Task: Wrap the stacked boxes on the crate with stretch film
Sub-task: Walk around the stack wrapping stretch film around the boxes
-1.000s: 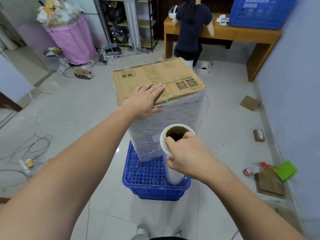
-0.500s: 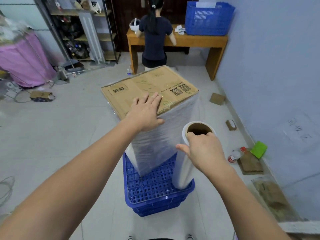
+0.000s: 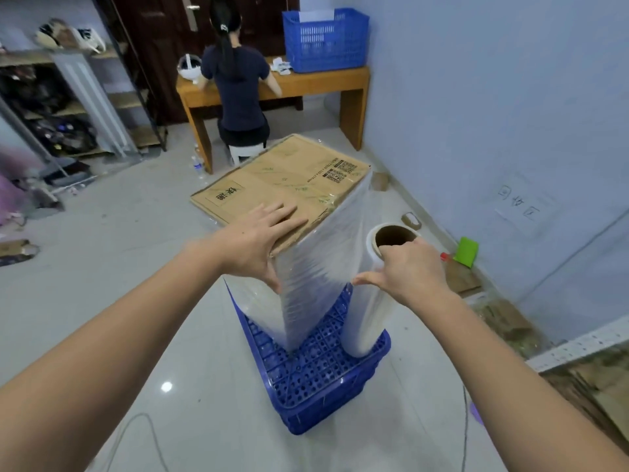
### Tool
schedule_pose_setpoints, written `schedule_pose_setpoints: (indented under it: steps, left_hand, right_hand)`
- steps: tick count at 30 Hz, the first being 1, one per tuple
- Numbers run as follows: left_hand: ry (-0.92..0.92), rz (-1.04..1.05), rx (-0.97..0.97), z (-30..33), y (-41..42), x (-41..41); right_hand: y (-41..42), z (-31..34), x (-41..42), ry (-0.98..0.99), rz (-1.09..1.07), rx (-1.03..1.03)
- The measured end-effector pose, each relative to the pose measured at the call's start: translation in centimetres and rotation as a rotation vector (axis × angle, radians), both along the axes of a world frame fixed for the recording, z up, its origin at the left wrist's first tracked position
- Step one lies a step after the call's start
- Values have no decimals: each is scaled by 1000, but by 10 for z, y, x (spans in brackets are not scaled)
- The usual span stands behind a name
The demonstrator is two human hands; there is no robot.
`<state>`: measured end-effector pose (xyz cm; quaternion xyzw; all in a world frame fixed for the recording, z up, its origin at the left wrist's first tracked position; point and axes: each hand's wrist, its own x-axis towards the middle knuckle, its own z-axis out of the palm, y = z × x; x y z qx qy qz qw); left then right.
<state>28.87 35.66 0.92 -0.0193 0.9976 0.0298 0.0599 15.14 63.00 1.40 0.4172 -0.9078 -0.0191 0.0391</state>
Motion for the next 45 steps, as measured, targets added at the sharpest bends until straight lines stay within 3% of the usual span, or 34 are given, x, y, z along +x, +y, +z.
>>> schedule_pose_setpoints:
  steps: [6, 20, 31, 35, 40, 45]
  left_hand:
    - [20, 45, 9, 9, 6, 0]
    - [90, 110, 13, 8, 44, 8]
    - [113, 120, 44, 5, 44, 11]
    - [120, 108, 37, 4, 42, 11]
    - [125, 39, -30, 3, 32, 9]
    - [116, -67, -152, 2, 18, 6]
  right_hand:
    - [10, 3, 5, 23, 56, 14]
    - [19, -15, 45, -49, 512, 7]
    - [5, 4, 84, 2, 242, 53]
    - [16, 6, 85, -75, 155, 39]
    - [12, 2, 95, -99, -23, 6]
    - [-11, -8, 106, 19, -237, -56]
